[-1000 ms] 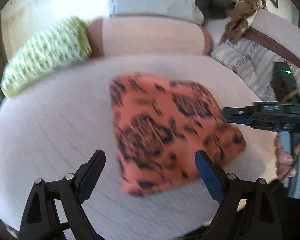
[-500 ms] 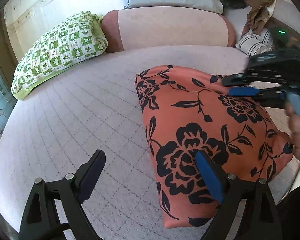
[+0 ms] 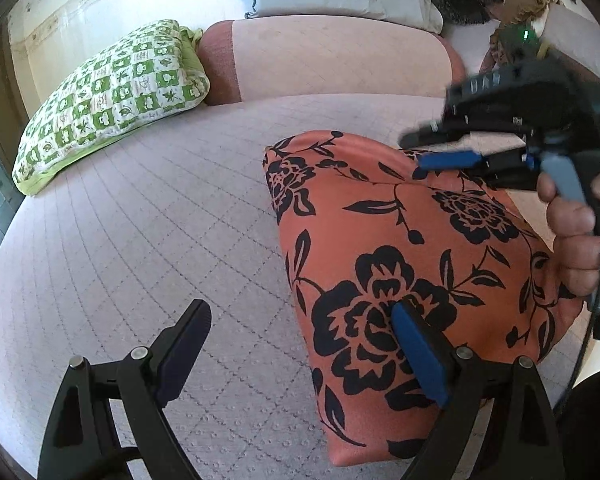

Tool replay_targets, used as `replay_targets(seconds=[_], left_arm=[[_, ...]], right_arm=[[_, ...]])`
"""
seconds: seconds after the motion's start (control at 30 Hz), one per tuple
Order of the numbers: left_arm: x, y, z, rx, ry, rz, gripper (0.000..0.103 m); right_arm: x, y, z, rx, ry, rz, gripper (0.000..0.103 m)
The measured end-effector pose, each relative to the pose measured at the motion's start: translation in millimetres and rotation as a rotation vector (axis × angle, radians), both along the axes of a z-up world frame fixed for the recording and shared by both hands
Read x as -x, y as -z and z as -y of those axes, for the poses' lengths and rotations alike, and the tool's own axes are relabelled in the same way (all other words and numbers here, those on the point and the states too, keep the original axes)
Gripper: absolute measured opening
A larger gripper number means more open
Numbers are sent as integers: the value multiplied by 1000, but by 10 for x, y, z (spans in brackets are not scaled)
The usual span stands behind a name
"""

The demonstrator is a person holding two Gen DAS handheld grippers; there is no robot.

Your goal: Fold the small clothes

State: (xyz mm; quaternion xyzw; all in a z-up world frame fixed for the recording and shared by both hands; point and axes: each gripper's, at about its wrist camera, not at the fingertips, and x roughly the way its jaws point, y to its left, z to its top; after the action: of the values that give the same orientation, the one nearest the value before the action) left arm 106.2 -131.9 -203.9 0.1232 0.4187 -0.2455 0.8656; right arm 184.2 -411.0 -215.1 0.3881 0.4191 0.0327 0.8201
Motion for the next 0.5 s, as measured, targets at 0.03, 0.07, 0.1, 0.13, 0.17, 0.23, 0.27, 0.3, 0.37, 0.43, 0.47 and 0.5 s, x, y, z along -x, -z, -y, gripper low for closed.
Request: replay_targets(seconds=[0.03, 0.07, 0.1, 0.13, 0.17, 0.23, 0.27, 0.3, 0.37, 0.43, 0.47, 0.5], left_arm=[[-2, 2, -2, 4, 0, -2, 92], [-5, 4, -6, 8, 0, -4, 92], [-5, 7, -9, 12, 1, -5, 92], [-6, 11, -12, 15, 2, -5, 92], [-6, 14, -17, 18, 3, -5, 92], [-9, 22, -28, 26, 3, -8, 92], [-9, 26, -29, 28, 2, -10, 92], [-13, 32, -33, 29, 0, -10, 92], [-13, 44, -37, 28, -1, -8, 92], [-13, 53, -38, 31, 1, -10, 92], [-13, 55, -46, 37, 3, -13, 92], [-12, 54, -55, 43, 3, -14, 92]], right_arm=[[-5, -57, -55, -3, -13, 30, 29], [-25, -95, -114, -10, -29, 55, 29], [-55, -113, -174, -20, -46, 67, 29], [-97, -105, -235, -37, -64, 66, 29], [-150, -68, -288, -51, -72, 53, 30], [-258, 55, -343, -66, -68, 5, 30], [-305, 116, -363, -71, -66, -14, 30], [-356, 195, -367, -84, -65, -42, 30], [-451, 377, -383, -121, -67, -88, 31], [-479, 438, -375, -127, -67, -88, 31], [-463, 421, -369, -124, -67, -83, 31], [-424, 388, -363, -118, -69, -76, 31]])
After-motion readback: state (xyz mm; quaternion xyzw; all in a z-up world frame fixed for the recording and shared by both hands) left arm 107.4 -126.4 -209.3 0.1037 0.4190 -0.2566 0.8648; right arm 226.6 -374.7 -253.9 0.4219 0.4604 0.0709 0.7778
